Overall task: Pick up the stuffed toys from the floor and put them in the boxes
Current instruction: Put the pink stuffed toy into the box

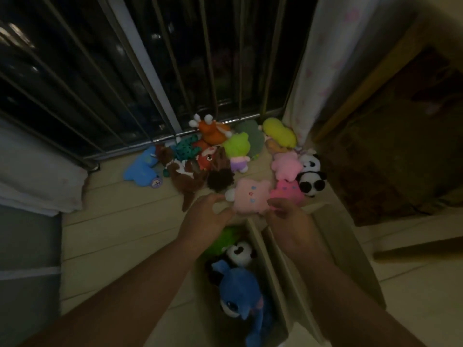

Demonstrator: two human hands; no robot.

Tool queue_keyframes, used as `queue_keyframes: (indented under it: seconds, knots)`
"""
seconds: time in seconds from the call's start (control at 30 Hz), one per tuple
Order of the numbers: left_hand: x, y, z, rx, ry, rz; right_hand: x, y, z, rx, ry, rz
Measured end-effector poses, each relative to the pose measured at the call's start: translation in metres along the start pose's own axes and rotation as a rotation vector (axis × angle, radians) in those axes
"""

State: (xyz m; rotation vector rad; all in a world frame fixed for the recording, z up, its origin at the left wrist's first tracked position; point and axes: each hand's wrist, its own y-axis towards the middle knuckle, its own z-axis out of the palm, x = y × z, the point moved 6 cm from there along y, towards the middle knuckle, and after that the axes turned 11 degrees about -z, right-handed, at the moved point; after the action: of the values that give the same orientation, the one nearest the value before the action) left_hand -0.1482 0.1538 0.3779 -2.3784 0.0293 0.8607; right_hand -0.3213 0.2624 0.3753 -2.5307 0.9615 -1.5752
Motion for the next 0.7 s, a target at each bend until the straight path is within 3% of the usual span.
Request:
queue_keyframes:
  seconds: [0.33, 0.7]
  knots:
    - [-0.03, 0.097, 0.043, 0.042, 0.053, -0.027, -0.048, 0.083, -0.002, -0.013, 0.071, 0.094]
    - [0.008, 0.301, 0.141, 0.26, 0.257, 0.12, -0.159, 0.203, 0.095, -0.135, 0.234, 0.376]
